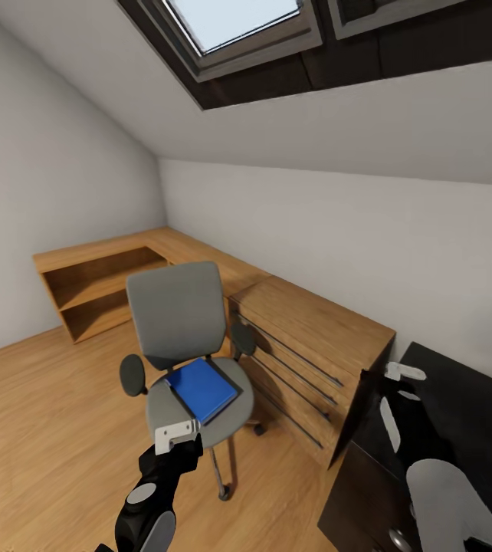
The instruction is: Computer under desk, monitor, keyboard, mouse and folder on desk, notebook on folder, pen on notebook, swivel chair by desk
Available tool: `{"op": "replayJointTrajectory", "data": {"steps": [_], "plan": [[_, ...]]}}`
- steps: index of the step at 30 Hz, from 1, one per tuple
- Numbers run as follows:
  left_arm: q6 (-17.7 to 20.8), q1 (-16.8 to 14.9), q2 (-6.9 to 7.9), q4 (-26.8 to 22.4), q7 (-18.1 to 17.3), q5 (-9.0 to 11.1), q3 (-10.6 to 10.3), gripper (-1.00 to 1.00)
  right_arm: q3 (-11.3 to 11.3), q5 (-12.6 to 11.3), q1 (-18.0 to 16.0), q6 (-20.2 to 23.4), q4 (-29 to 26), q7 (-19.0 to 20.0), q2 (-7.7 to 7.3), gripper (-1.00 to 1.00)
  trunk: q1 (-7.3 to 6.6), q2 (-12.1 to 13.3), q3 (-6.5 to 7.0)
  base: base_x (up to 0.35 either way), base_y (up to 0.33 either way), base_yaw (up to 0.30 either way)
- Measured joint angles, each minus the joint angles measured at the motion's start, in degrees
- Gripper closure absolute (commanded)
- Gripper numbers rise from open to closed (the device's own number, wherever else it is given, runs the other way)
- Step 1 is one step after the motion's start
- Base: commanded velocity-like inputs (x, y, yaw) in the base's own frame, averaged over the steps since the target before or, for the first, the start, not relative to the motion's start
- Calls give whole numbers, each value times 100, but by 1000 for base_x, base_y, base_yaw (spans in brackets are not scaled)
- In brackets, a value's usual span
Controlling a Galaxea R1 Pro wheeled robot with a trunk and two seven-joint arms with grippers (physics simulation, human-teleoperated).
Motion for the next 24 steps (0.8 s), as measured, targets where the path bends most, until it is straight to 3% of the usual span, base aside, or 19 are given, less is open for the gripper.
{"op": "replayJointTrajectory", "data": {"steps": [3,9,24], "plan": [[0,1,0,14,0,0,1,-100,4,9,151,72,-311,-12,184,-100,0,0,0,0,0,190],[0,1,0,28,0,0,1,-100,18,56,237,112,-482,-26,339,-100,0,0,0,0,0,246],[0,1,-8,172,12,-9,2,-100,28,178,260,89,-475,-37,489,-100,0,0,-13,0,0,276]]}}
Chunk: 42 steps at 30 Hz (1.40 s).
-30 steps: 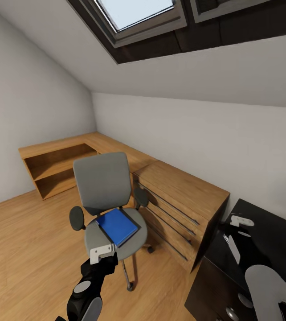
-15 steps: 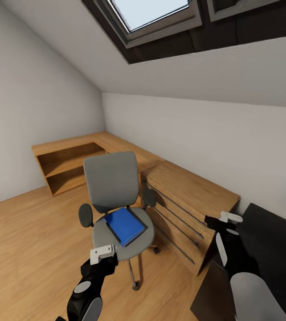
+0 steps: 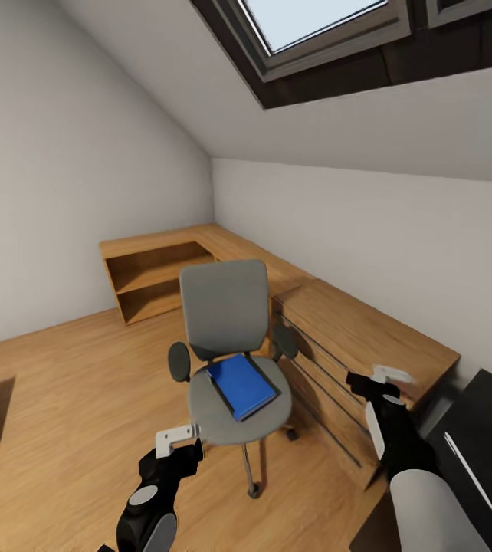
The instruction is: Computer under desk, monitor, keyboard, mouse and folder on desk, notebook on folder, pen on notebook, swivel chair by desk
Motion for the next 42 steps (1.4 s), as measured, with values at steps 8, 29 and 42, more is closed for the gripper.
{"op": "replayJointTrajectory", "data": {"steps": [8,29,42], "plan": [[0,0,-1,12,4,-6,0,-100,2,1,0,-8,31,0,11,-100,0,0,-19,0,0,278],[1,-2,-10,36,6,-1,-2,-100,14,31,10,-15,126,95,-31,-100,0,0,-49,0,0,101],[-1,0,-2,34,5,0,0,-100,10,11,9,-22,108,325,3,-100,0,0,-49,0,0,85]]}}
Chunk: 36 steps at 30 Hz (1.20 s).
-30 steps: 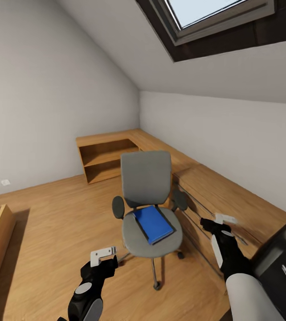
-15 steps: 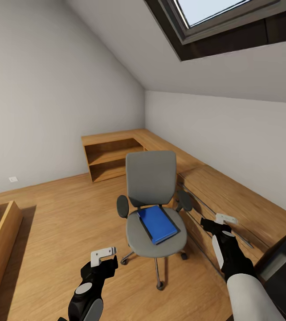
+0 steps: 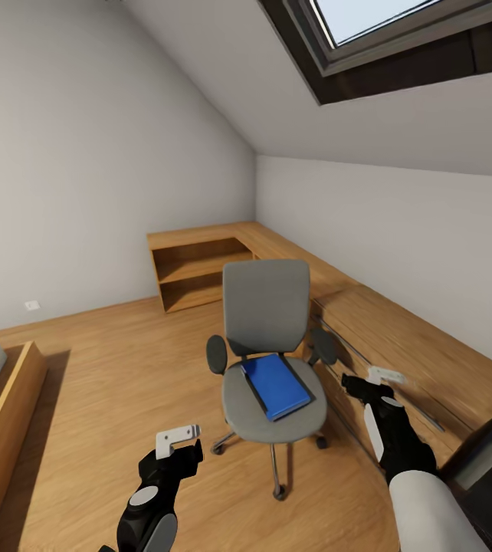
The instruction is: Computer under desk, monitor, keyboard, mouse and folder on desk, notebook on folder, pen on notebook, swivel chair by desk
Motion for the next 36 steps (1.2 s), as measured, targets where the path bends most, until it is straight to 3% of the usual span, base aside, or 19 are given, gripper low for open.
{"op": "replayJointTrajectory", "data": {"steps": [21,36], "plan": [[1,0,1,0,0,0,0,-100,0,2,0,-2,1,-8,9,-100,0,0,0,0,0,269],[-6,-1,17,1,-4,-9,6,-100,32,53,27,8,16,63,129,-100,-2,0,0,48,33,16]]}}
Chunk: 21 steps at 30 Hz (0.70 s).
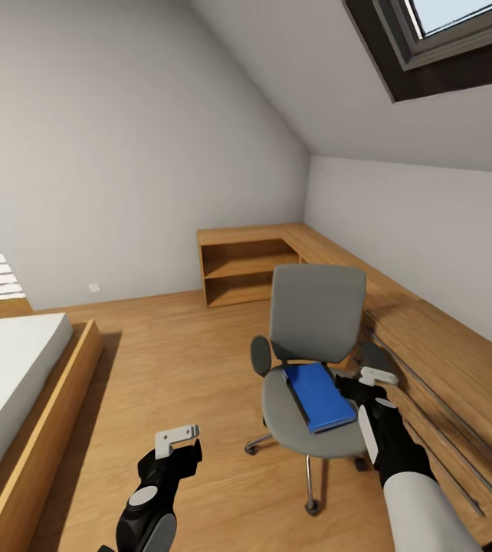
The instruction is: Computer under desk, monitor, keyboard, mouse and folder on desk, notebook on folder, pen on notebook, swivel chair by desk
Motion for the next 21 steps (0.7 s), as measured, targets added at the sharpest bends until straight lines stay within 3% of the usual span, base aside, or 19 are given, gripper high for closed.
{"op": "replayJointTrajectory", "data": {"steps": [14,21], "plan": [[-5,0,1,-9,5,0,9,-100,66,80,136,-4,10,473,-46,-100,-1,0,0,253,210,0],[-14,0,2,-8,12,-4,10,-100,69,84,141,-3,56,528,-116,-100,-1,0,0,302,73,0]]}}
